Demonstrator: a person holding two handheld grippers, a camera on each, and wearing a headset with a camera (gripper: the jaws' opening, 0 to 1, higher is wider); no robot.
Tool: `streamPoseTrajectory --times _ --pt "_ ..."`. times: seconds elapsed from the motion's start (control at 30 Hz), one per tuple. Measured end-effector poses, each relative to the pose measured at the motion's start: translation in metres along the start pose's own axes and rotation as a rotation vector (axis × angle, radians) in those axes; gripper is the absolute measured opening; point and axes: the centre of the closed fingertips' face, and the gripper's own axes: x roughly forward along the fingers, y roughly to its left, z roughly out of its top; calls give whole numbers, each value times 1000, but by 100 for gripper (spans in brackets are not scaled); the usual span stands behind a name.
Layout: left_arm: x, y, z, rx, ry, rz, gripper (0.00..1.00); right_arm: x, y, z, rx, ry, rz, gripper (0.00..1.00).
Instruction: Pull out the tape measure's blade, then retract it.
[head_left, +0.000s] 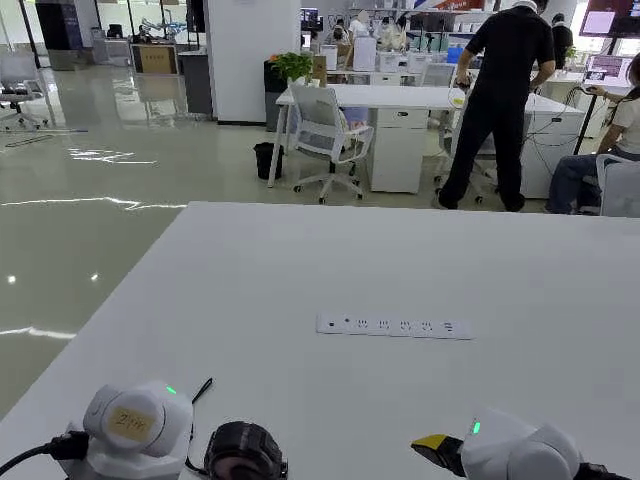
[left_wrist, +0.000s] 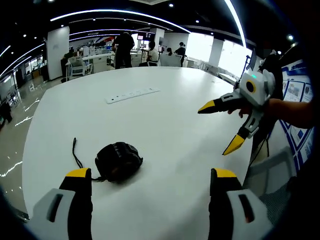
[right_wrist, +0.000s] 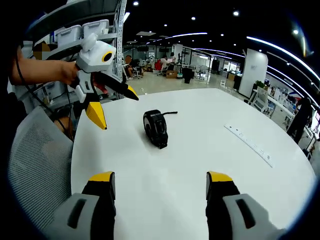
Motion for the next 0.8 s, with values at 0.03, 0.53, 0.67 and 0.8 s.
streamPoseTrajectory --times 0.03,0.53,0.67,0.8 --pt "-2 -2 0 10 -4 -5 97 -3 0 -1 5 -3 -4 76" --pt "-27 -14 -11 62 -25 -42 99 -38 3 -20 35 2 -61 80" --pt "-32 -17 -13 84 -34 -49 99 -45 3 -23 48 0 -73 81" --pt "-36 -17 -18 91 -42 -54 99 -54 3 -28 60 4 -86 82"
